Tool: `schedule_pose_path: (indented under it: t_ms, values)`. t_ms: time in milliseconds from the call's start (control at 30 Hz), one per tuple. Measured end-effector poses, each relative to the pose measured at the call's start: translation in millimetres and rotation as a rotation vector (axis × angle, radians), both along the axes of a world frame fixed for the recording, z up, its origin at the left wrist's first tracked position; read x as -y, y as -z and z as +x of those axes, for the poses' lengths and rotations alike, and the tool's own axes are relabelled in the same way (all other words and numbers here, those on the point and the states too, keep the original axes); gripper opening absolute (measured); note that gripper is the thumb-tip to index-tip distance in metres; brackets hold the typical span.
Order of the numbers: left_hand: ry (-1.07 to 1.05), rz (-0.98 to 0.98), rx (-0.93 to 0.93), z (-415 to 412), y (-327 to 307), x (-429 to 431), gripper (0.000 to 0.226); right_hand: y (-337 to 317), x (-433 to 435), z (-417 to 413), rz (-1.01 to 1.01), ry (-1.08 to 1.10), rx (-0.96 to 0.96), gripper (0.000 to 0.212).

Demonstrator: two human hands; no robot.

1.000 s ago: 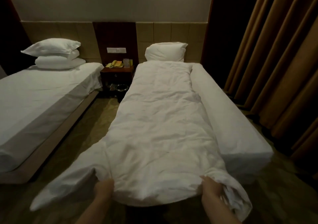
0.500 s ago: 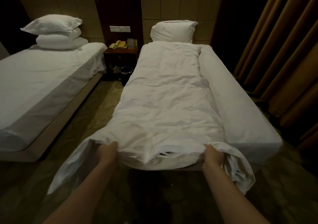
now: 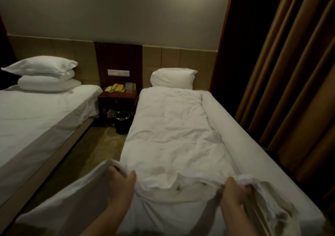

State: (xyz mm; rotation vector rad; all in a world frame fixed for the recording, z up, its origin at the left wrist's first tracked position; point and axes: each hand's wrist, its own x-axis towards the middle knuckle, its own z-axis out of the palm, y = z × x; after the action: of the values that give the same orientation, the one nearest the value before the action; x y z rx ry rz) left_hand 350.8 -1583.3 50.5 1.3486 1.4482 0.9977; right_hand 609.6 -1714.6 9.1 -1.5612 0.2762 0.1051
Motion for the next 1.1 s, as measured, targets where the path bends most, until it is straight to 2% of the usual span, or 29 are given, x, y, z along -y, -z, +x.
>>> schedule_pose_path:
  t_ms: [133, 300, 400, 600, 733, 767, 867, 967, 1033, 1100]
  values:
    - [0.137, 0.112, -0.101, 10.9, -9.2, -66.2, 0.036, -8.3, -65.6, 3.7, 0.042, 0.102, 0.026, 0.069]
    - [0.342, 0.35, -0.169, 37.7, -15.1, -141.2, 0.027, -29.4, -129.8, 13.0, -0.051, 0.142, 0.064, 0.069]
    - [0.514, 0.334, -0.233, 58.9, -14.1, -184.9, 0.022, -39.6, -166.1, 24.9, -0.111, 0.127, 0.044, 0.067]
    - [0.879, 0.233, -0.724, 100.3, -24.4, -276.2, 0.019, -43.9, -253.9, 62.8, -0.148, -0.002, 0.048, 0.067]
    - [1.068, 0.268, -1.036, 117.0, -18.7, -324.7, 0.036, -31.9, -313.3, 73.6, -0.033, -0.289, 0.012, 0.075]
    - [1.101, 0.289, -1.091, 120.7, -11.5, -333.5, 0.04, -26.9, -323.7, 67.2, -0.059, -0.35, 0.001, 0.076]
    - [1.18, 0.376, -1.248, 135.4, 10.6, -354.6, 0.052, -4.7, -348.6, 39.5, -0.327, -0.472, -0.023, 0.076]
    - [1.355, 0.566, -1.311, 155.8, 30.5, -370.1, 0.05, 27.1, -366.4, 9.0, -0.694, -0.527, -0.019, 0.07]
    - [1.441, 0.722, -1.316, 166.0, 40.0, -378.9, 0.046, 36.9, -381.0, -10.7, -0.867, -0.475, -0.021, 0.066]
    - [1.523, 0.86, -1.252, 173.5, 45.2, -387.4, 0.038, 36.1, -396.8, -22.2, -0.963, -0.326, -0.114, 0.069]
